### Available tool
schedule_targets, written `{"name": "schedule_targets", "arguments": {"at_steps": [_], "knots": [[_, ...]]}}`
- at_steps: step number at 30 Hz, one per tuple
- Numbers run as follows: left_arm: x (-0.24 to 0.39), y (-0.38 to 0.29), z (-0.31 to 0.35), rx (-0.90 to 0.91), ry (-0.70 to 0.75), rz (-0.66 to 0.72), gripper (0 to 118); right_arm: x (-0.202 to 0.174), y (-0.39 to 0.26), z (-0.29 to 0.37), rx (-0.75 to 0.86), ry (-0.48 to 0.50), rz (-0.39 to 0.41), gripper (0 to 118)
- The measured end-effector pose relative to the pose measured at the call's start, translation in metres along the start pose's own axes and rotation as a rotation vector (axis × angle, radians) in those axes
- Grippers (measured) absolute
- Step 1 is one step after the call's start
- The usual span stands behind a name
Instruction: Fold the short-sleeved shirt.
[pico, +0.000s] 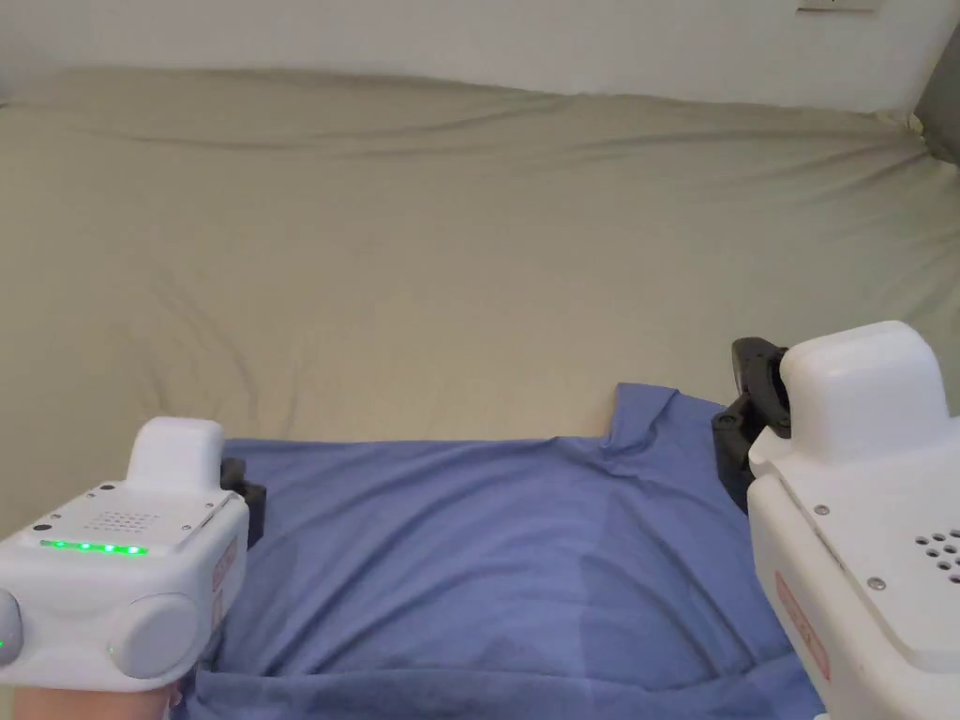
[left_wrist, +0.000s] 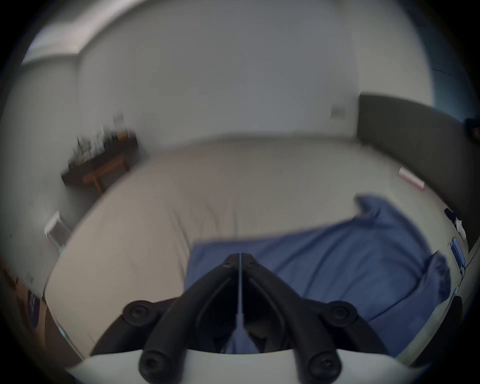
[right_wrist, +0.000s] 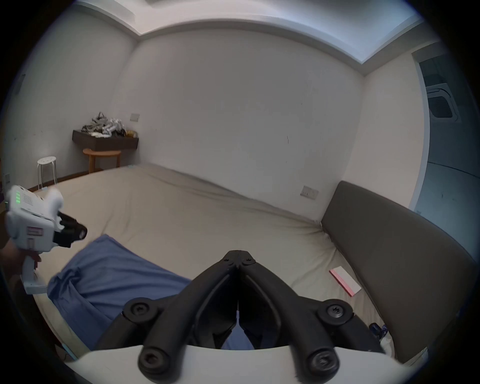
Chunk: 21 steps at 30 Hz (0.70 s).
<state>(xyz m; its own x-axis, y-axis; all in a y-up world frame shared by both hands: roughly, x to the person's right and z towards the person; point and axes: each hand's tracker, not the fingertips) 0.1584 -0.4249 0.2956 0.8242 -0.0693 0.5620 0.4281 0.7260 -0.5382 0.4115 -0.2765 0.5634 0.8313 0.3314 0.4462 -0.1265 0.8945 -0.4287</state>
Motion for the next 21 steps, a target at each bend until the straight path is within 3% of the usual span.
{"name": "schedule_targets", "arguments": {"at_steps": [2, 3, 4, 5, 12, 14, 16, 17, 18, 20, 21], "knots": [[-0.021, -0.008, -0.041, -0.063, 0.055, 0.045, 73, 0.005, -0.011, -0.011, -0.046, -0.012, 0.007, 2], [-0.031, -0.008, -0.060, -0.100, 0.049, 0.065, 98, 0.009, -0.016, -0.017, -0.069, -0.024, 0.011, 2], [-0.040, -0.006, -0.076, -0.110, 0.052, 0.089, 115, 0.014, -0.020, -0.023, -0.088, -0.033, 0.010, 2], [-0.047, -0.003, -0.087, -0.113, 0.059, 0.101, 115, 0.017, -0.023, -0.026, -0.104, -0.040, 0.006, 2], [-0.066, 0.037, -0.157, -0.121, 0.080, 0.121, 113, 0.034, -0.057, -0.044, -0.233, -0.067, -0.033, 2], [-0.063, 0.037, -0.171, -0.187, 0.078, 0.091, 86, 0.034, -0.063, -0.044, -0.250, -0.070, -0.036, 2], [-0.052, 0.031, -0.166, -0.191, -0.017, 0.093, 85, 0.036, -0.065, -0.045, -0.262, -0.073, -0.034, 2], [-0.050, 0.034, -0.160, -0.139, 0.068, 0.090, 85, 0.037, -0.067, -0.044, -0.265, -0.074, -0.035, 2], [-0.048, 0.036, -0.157, -0.167, 0.024, 0.082, 80, 0.039, -0.067, -0.045, -0.269, -0.074, -0.036, 2], [-0.042, 0.038, -0.148, -0.149, 0.024, 0.059, 47, 0.042, -0.067, -0.047, -0.273, -0.072, -0.044, 2], [-0.039, 0.041, -0.145, -0.153, -0.016, 0.046, 10, 0.044, -0.066, -0.048, -0.273, -0.070, -0.047, 2]]}}
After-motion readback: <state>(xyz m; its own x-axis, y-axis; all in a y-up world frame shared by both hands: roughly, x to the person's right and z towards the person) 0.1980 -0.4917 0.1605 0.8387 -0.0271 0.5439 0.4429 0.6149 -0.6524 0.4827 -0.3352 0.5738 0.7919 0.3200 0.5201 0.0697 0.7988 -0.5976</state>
